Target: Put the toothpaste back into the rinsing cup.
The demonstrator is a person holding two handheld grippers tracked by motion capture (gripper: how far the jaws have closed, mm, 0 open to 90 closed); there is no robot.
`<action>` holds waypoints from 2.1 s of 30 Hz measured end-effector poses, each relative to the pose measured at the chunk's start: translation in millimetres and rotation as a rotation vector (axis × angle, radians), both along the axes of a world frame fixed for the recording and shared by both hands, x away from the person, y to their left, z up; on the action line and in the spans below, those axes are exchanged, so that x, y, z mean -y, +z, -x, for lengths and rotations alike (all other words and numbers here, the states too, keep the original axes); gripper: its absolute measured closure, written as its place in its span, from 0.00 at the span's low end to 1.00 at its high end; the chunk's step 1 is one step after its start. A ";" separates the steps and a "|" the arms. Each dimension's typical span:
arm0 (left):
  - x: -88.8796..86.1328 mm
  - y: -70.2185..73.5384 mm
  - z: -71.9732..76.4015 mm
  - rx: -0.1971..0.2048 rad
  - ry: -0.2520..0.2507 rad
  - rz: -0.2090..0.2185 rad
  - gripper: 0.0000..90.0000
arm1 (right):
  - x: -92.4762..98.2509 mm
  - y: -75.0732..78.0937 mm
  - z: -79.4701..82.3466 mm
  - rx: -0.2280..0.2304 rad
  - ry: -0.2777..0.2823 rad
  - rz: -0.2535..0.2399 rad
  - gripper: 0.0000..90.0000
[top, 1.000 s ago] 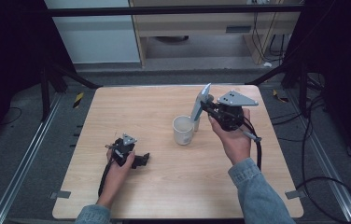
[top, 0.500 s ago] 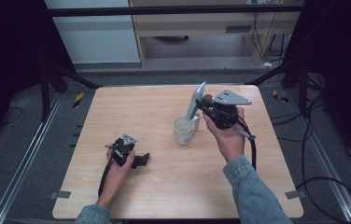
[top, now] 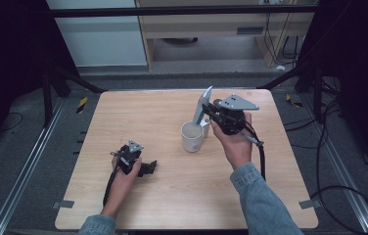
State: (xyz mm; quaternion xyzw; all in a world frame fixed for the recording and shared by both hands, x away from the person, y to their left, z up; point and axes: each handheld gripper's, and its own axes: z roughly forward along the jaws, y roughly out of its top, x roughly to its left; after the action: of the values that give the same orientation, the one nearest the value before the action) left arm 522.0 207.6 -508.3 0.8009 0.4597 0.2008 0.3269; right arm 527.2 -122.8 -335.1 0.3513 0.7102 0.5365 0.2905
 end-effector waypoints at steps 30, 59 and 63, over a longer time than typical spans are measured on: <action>0.0 0.0 0.0 0.000 0.000 0.001 0.00 | -14.8 -27.6 -3.8 -0.064 0.029 0.030 0.92; 0.1 -0.1 0.0 0.001 0.001 0.001 0.00 | -18.6 -47.1 -15.7 -0.115 0.021 0.041 0.92; 0.1 -0.1 0.0 0.001 0.001 0.001 0.00 | -18.9 -49.9 -16.8 -0.124 0.021 0.043 0.92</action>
State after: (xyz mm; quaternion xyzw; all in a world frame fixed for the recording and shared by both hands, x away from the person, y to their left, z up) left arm 522.0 207.5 -508.4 0.8005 0.4600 0.2008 0.3275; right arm 544.0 -103.9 -385.0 0.3702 0.7418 0.5013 0.2480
